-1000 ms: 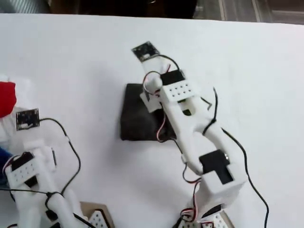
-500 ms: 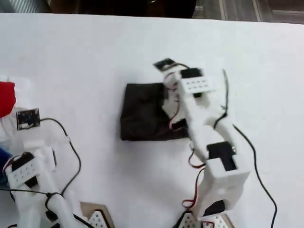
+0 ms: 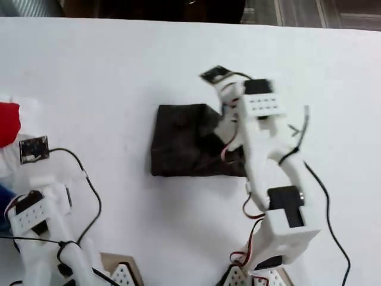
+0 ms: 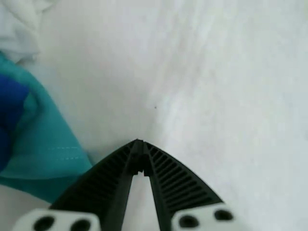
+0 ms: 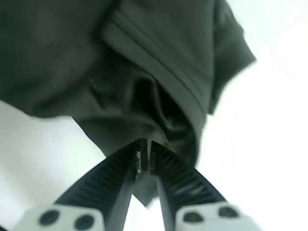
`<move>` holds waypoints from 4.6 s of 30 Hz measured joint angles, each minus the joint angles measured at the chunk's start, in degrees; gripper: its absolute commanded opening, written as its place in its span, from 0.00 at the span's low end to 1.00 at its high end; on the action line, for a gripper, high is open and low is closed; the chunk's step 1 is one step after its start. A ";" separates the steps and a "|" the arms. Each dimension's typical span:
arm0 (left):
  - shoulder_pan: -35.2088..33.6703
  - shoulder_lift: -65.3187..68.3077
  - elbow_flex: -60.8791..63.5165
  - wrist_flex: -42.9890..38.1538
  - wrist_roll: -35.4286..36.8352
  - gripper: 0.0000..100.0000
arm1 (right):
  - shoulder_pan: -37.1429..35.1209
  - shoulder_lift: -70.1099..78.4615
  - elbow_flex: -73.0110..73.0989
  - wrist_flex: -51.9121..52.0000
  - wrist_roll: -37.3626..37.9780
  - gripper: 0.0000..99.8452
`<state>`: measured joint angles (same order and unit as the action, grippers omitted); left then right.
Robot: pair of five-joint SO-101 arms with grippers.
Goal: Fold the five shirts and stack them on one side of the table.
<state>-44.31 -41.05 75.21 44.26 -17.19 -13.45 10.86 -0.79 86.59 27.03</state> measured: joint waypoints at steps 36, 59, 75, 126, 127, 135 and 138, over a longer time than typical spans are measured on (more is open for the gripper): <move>0.26 0.00 0.18 -0.18 0.00 0.03 | 1.76 13.98 -0.18 -4.84 -7.91 0.02; 0.26 0.00 0.18 -0.53 0.00 0.03 | 2.37 11.34 -0.26 -5.27 4.40 0.02; 0.26 0.00 0.18 -0.53 0.00 0.03 | 6.15 12.92 -2.37 -24.62 4.22 0.02; 59.87 34.11 -58.37 35.96 -6.07 0.03 | 15.03 8.53 14.77 -44.66 -15.65 0.02; 60.92 34.55 -58.64 35.96 -5.63 0.03 | 15.03 8.79 14.77 -44.66 -15.65 0.02; 66.29 39.21 -58.11 29.89 8.62 0.03 | 14.95 9.05 14.77 -45.27 -15.65 0.02; 66.29 40.97 -57.67 28.22 19.16 0.03 | 14.86 9.14 14.77 -45.54 -15.65 0.02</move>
<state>21.98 -0.09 17.54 72.48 1.98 1.41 20.00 13.98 41.05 11.38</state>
